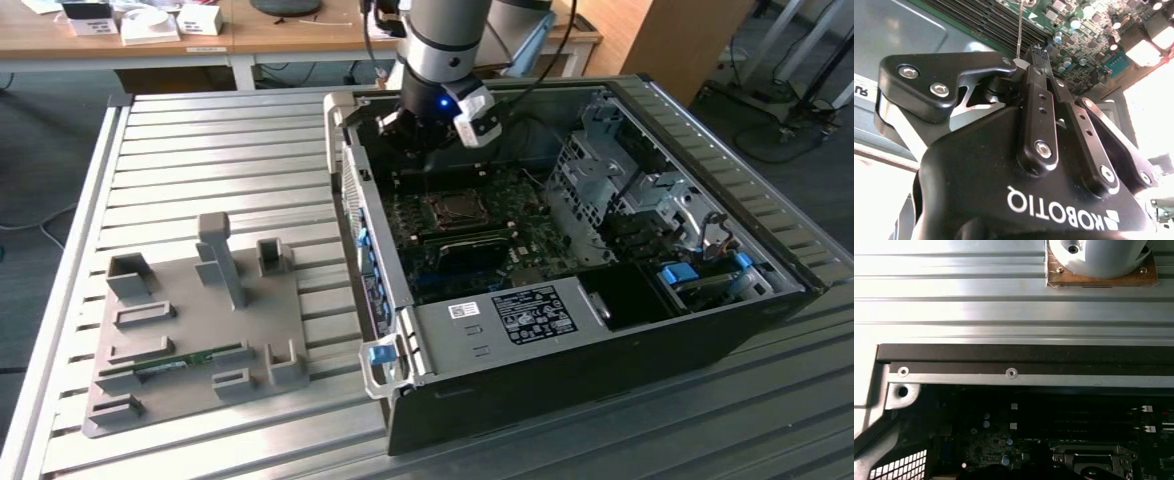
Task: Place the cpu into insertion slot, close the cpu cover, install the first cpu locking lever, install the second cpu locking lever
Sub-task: 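Install the first cpu locking lever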
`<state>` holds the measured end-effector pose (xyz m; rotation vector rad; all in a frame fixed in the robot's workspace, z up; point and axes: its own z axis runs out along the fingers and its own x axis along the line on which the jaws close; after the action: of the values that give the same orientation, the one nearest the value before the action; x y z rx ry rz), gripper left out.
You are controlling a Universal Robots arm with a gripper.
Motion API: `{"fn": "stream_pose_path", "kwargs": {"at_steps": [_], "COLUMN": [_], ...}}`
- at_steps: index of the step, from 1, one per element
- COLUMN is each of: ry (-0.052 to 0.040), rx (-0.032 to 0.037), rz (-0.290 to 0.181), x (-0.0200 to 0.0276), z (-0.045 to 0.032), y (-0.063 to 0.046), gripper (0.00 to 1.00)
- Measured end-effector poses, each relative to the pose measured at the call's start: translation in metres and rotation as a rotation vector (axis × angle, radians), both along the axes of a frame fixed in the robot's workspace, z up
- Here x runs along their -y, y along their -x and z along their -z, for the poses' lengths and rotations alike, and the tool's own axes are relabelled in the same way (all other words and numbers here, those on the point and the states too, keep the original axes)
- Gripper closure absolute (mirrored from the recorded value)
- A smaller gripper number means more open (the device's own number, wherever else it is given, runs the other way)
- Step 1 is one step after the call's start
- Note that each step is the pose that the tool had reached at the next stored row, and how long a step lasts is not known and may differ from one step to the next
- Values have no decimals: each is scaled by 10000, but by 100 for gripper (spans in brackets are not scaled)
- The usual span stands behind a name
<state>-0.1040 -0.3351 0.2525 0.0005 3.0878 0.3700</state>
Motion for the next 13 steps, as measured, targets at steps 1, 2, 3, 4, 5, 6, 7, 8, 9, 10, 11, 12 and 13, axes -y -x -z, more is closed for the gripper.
{"fn": "stream_pose_path", "kwargs": {"at_steps": [1, 2, 3, 4, 5, 6, 7, 8, 9, 10, 11, 12, 13], "ry": [-2, -3, -4, -5, -6, -7, -6, -7, -7, -6, -7, -6, -7], "rx": [0, 0, 0, 0, 0, 0, 0, 0, -1, 0, 0, -2, -1], "rz": [0, 0, 0, 1, 1, 1, 0, 0, 0, 1, 1, 0, 0], "x": [0, 0, 0, 0, 0, 0, 0, 0, 0, 0, 0, 1, 1], "z": [0, 1, 1, 1, 2, 2, 3, 3, 3, 3, 4, 3, 3], "y": [-18, -39, -59, -79, -100, -121, -142, -162, -182, -199, -212, -220, -222], "gripper": [89, 89, 89, 89, 89, 89, 89, 89, 89, 89, 89, 89, 89]}}
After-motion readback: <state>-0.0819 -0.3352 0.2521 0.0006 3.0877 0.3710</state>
